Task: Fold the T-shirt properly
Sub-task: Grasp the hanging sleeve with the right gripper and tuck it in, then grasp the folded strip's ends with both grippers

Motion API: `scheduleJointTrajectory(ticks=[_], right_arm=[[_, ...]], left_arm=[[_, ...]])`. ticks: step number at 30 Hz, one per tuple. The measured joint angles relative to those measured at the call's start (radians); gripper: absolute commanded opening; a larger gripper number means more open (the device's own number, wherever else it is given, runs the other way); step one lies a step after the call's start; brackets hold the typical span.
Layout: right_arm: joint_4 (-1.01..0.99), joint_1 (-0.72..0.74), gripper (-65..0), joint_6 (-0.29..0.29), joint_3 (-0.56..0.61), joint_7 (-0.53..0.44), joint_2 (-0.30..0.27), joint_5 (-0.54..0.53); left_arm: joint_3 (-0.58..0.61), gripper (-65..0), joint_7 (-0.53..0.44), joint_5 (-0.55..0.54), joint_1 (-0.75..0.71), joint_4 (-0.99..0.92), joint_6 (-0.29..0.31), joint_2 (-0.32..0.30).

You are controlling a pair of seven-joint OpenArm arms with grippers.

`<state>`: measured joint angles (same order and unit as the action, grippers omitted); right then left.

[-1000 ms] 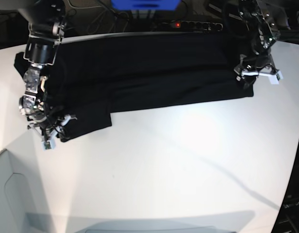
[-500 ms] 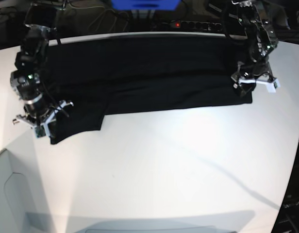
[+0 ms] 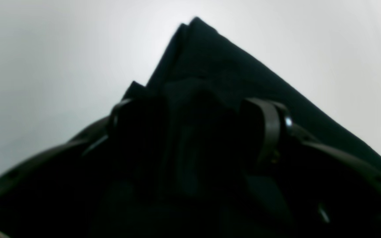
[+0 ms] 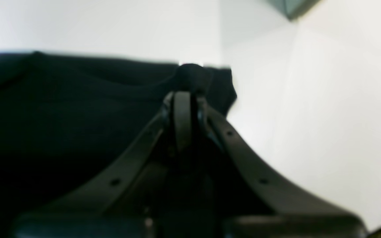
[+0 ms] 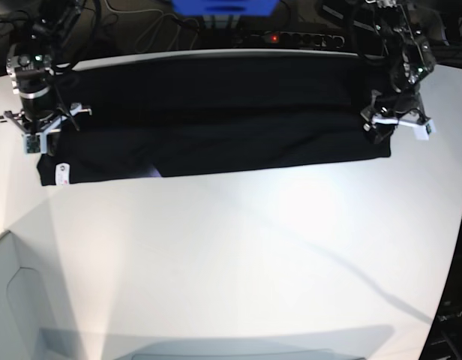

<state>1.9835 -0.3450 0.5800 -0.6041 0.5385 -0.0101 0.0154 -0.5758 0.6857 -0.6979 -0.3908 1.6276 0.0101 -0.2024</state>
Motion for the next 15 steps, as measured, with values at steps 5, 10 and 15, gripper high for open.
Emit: scheduleJointTrajectory(ticks=[5,10,15], right_arm=[[0.0,-0.043,-65.0,0.0,0.003,-0.001,0.006,0.0],[-0.003,-0.043,-65.0,0.0,0.003,0.003,0.013,0.0],[-0.005,-0.043,-59.1,0.0,0.002,0.002,0.012,0.0]], left_arm=[[0.005,-21.6,0.028,0.006,-0.017,0.049,-0.007,-0.016],[0.004,-21.6,0.022,0.005,-0.028,0.062,-0.007,-0.019],[0.002,-21.6,0.024,0.005,-0.064,0.066,-0.007,-0.019]])
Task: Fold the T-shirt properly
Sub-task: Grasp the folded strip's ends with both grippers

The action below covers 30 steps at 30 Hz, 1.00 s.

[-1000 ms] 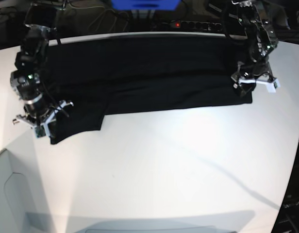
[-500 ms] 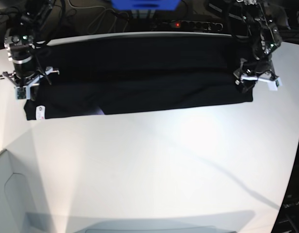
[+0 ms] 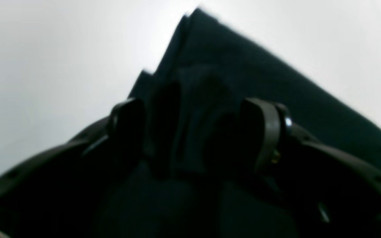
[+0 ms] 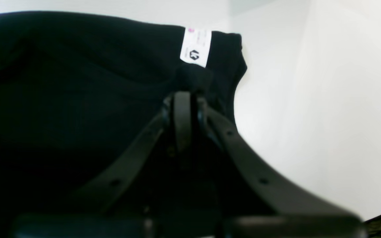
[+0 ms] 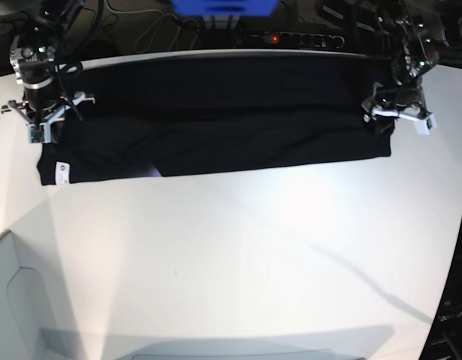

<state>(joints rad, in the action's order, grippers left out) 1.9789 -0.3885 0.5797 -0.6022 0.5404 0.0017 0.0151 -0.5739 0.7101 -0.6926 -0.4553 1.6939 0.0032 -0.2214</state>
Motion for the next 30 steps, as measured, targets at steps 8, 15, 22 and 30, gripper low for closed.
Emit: scheduleJointTrajectory(ticks=[8,15,22,30], right_arm=[[-0.026,-0.027,-34.3,0.0,-0.006,0.01,-0.012,0.004],[-0.023,-0.019,-32.2,0.0,-0.048,-0.006,0.008,0.003],[-0.068,0.011,-32.2,0.0,0.036,-0.005,0.034,-0.01],[-0.211,0.058,-32.2,0.0,0.042,-0.011,0.029,-0.003]], left_arm=[[0.0,-21.6,-0.001,0.0,-0.062,0.093,0.0,0.0],[-0.026,-21.6,0.004,-0.005,-0.084,0.102,0.0,0.0],[-0.044,-21.6,0.004,0.003,-0.069,0.053,0.0,0.0],[-0.042,-21.6,-0.012,0.01,-0.056,-0.021,0.001,0.0]])
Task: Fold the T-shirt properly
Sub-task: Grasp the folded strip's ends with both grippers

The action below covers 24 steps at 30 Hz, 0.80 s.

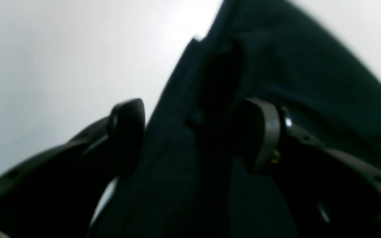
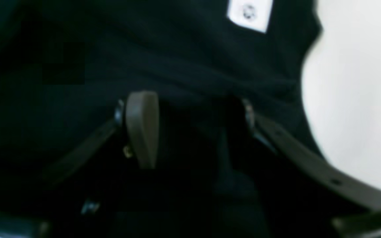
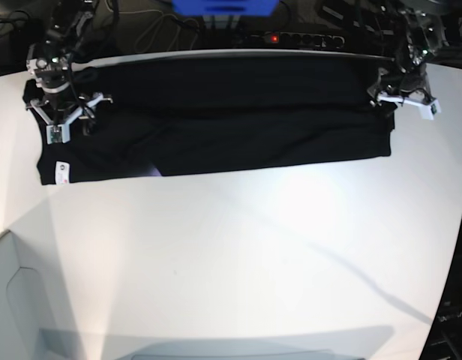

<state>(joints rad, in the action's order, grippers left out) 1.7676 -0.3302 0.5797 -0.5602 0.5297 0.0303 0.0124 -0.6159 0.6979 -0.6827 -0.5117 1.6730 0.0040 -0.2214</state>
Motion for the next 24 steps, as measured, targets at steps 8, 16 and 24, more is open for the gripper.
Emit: scheduleJointTrajectory(ticks=[8,16,24], right_arm=[[-0.014,-0.002,-32.2,0.0,0.0,0.002,-0.008,0.003],[-0.014,0.005,-32.2,0.0,0.002,0.002,-0.014,0.003],[-0.014,0.005,-32.2,0.0,0.002,0.002,-0.014,0.003]], left_arm=[[-0.003,-22.1,-0.029,-0.01,0.011,-0.043,0.011,-0.009],[0.031,-47.5,-0.038,-0.002,0.008,-0.05,0.01,-0.011],[0.072,-65.0,-0.043,-0.006,0.011,-0.044,0.007,-0.012]])
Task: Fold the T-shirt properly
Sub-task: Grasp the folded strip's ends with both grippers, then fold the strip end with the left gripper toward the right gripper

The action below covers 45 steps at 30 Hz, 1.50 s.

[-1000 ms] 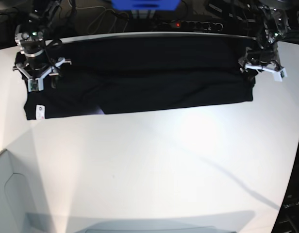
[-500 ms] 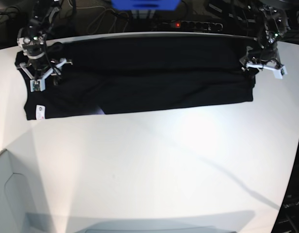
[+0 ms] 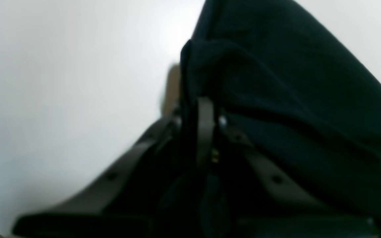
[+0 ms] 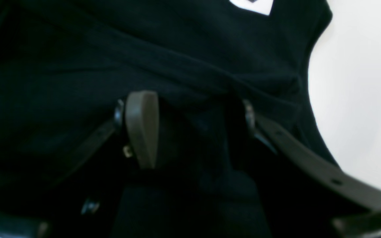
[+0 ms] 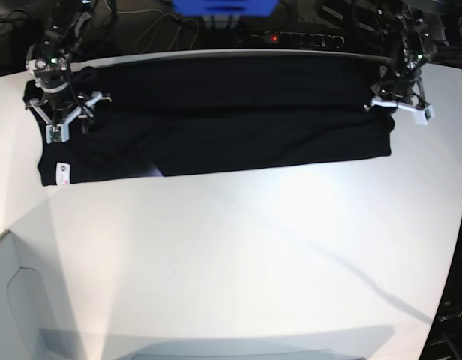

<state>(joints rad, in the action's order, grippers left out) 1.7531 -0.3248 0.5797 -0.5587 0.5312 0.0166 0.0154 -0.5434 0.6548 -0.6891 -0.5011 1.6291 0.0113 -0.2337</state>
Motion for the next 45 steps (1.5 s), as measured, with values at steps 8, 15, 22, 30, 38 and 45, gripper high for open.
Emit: scheduleJointTrajectory(ticks=[8,15,22,30,38,45], right_arm=[[-0.043,0.039,-32.2,0.0,0.0,-0.003,-0.02,-0.001],[-0.073,0.045,-32.2,0.0,-0.002,-0.008,-0.039,-0.004],[-0.077,0.064,-32.2,0.0,-0.001,0.0,-0.038,0.0],[-0.077,0.064,-32.2,0.0,-0.001,-0.001,-0.036,0.0],[-0.077,0.072,-32.2,0.0,-0.001,0.003,-0.036,0.0],[-0.077,0.08,-32.2,0.0,0.001,0.003,-0.036,0.003]], left_arm=[[0.002,-65.0,0.063,0.012,-0.019,0.152,-0.011,0.01],[-0.023,-65.0,0.06,0.0,-0.017,0.322,-0.013,0.016],[0.209,-65.0,0.055,0.004,-0.02,0.364,-0.01,0.027],[0.525,-65.0,0.052,0.014,0.055,0.362,-0.016,0.029],[0.731,-65.0,0.053,0.015,0.187,0.314,-0.021,0.029],[0.9,-65.0,0.049,0.018,0.312,0.214,-0.15,0.046]])
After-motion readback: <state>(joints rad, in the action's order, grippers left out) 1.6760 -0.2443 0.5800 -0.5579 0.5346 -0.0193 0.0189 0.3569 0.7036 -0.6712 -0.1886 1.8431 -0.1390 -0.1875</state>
